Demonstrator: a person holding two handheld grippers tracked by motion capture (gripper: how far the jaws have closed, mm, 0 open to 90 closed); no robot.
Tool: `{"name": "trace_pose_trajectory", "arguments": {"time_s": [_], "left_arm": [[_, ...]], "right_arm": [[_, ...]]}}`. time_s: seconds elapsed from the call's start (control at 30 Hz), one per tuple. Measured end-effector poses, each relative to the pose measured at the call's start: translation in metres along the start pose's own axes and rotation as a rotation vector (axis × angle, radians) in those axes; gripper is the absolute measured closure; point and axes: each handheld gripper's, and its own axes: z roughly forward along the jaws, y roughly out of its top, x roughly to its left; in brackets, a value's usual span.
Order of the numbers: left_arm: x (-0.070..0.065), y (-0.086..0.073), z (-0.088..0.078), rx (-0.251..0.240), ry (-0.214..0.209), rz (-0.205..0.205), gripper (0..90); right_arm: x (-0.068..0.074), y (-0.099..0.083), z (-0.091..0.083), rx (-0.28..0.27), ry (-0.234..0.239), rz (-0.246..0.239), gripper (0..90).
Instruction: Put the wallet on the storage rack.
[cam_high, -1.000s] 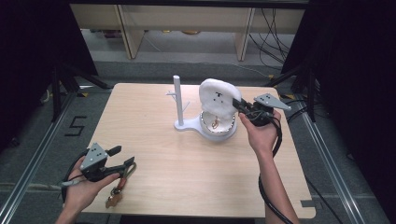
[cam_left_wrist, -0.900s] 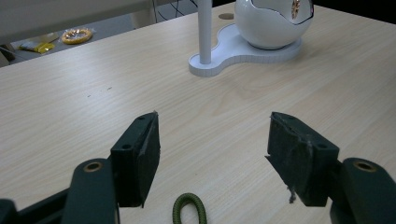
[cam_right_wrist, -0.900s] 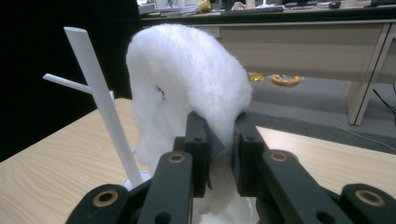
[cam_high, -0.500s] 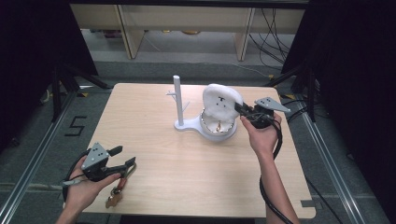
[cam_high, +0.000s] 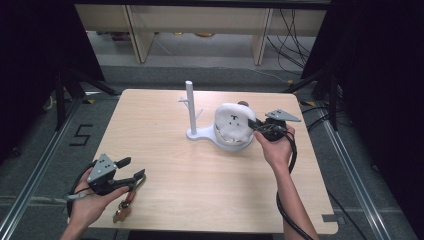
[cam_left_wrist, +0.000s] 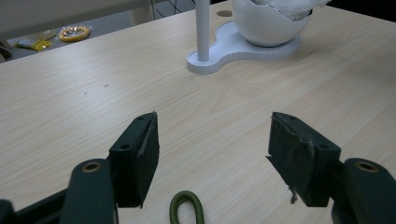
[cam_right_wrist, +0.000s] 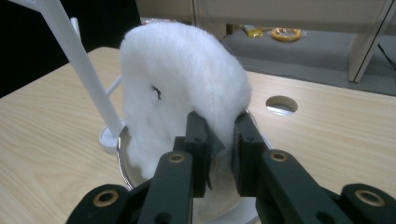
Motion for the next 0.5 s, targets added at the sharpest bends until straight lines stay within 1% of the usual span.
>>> {"name": "trace_pose_trajectory", "arguments": {"time_s": [0.03, 0.07, 0.1, 0.13, 0.17, 0.2, 0.23, 0.27, 0.3, 0.33, 0.37, 0.4, 0.5], "left_arm": [[0.0, 0.0, 0.0, 0.0, 0.0, 0.0, 33.1], [0.0, 0.0, 0.0, 0.001, 0.001, -0.001, 33.1], [0.0, 0.0, 0.0, 0.001, 0.001, -0.001, 33.1], [0.0, -0.001, 0.001, 0.0, 0.001, -0.003, 33.1], [-0.001, -0.001, 0.001, -0.002, -0.001, -0.001, 33.1], [-0.001, -0.001, 0.001, -0.002, -0.001, -0.001, 33.1], [-0.001, -0.001, 0.003, -0.011, -0.012, 0.004, 33.1], [-0.001, -0.001, 0.003, -0.01, -0.012, 0.004, 33.1], [-0.001, -0.001, 0.003, -0.009, -0.013, 0.005, 33.0], [-0.001, -0.001, 0.003, -0.009, -0.013, 0.005, 33.1], [-0.002, -0.001, 0.002, 0.002, -0.005, 0.001, 33.1], [-0.001, -0.001, 0.003, -0.002, -0.007, 0.007, 33.0], [-0.001, -0.002, 0.003, -0.009, -0.013, 0.005, 33.0]], "right_arm": [[0.002, -0.001, 0.001, 0.008, -0.004, 0.018, 80.0], [-0.001, -0.001, 0.003, 0.006, 0.003, -0.008, 80.0], [-0.001, -0.001, 0.003, 0.006, 0.003, -0.008, 80.0], [-0.002, -0.001, 0.003, 0.011, 0.0, -0.022, 80.0], [-0.002, -0.001, 0.006, 0.022, -0.013, -0.035, 80.0], [0.001, -0.001, 0.005, 0.048, -0.023, -0.008, 80.0], [-0.003, -0.001, 0.007, 0.035, -0.02, -0.04, 80.0], [-0.003, -0.001, 0.008, 0.038, -0.031, -0.047, 80.0], [-0.002, -0.001, 0.008, 0.047, -0.037, -0.038, 80.0], [-0.002, -0.001, 0.01, 0.039, -0.056, -0.045, 80.0], [-0.002, -0.001, 0.01, 0.039, -0.056, -0.045, 80.0], [-0.003, 0.0, 0.011, 0.062, -0.051, -0.065, 80.0], [-0.002, 0.002, 0.013, 0.08, -0.071, -0.087, 79.9]]}}
